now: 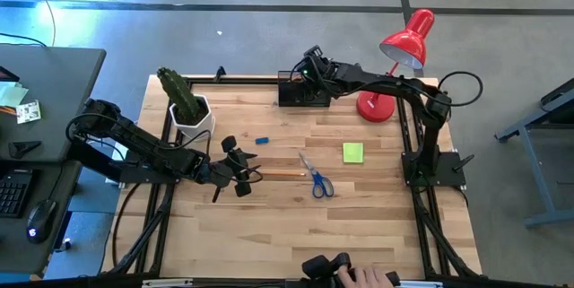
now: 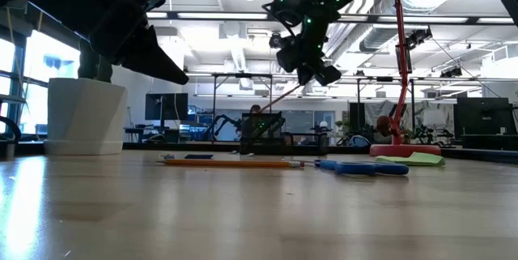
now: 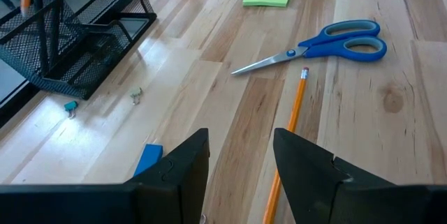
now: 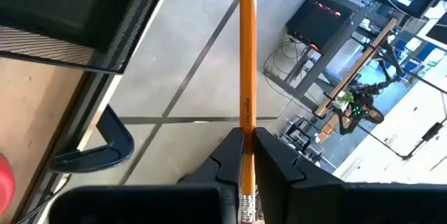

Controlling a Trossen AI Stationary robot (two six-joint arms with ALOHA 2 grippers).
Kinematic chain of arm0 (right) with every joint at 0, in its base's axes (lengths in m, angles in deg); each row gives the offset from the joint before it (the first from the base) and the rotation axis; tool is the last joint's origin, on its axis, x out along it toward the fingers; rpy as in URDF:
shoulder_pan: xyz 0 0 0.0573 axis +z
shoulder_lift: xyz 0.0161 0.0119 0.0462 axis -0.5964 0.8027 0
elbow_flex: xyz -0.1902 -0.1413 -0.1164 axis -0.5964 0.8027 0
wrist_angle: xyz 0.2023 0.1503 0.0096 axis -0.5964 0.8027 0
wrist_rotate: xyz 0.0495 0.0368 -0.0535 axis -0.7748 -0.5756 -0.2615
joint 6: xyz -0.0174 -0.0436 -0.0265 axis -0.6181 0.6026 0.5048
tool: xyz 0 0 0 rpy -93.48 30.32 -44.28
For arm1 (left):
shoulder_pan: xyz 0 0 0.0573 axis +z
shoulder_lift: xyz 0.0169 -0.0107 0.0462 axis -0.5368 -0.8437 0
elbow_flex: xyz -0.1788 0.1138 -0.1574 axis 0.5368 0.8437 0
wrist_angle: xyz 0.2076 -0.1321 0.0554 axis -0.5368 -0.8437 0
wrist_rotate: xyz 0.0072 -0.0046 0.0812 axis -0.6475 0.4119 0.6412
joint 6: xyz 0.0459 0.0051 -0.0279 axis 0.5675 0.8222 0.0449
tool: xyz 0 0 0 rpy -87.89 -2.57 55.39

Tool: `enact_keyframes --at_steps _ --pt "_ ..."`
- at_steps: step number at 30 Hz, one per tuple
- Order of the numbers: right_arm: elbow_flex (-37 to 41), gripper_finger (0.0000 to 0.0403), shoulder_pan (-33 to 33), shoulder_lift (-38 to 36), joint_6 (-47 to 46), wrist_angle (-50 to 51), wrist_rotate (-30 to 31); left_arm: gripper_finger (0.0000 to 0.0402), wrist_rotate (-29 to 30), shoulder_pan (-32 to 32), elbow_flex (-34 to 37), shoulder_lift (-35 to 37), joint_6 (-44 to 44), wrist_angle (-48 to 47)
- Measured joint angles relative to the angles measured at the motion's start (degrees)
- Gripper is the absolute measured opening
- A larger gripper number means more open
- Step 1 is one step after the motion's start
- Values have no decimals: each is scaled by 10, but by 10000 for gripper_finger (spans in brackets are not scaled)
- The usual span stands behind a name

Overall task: Pick and place office supplies into organizer
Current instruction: Put the top yellow pencil into the top left section of the desk organizer, then put the yellow pencil into the top left section of the desk organizer

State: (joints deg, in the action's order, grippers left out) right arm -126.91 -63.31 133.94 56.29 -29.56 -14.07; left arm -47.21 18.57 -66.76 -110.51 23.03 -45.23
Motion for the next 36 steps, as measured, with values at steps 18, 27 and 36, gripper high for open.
enact_keyframes --at_steps 18,27,36 --pt "0 16 -3 38 -4 -21 -29 150 2 0 0 0 0 2" --pt "0 40 -1 38 1 -49 -81 150 2 0 0 0 0 0" --pt "0 108 4 38 -53 -69 -40 150 2 0 0 0 0 -1"
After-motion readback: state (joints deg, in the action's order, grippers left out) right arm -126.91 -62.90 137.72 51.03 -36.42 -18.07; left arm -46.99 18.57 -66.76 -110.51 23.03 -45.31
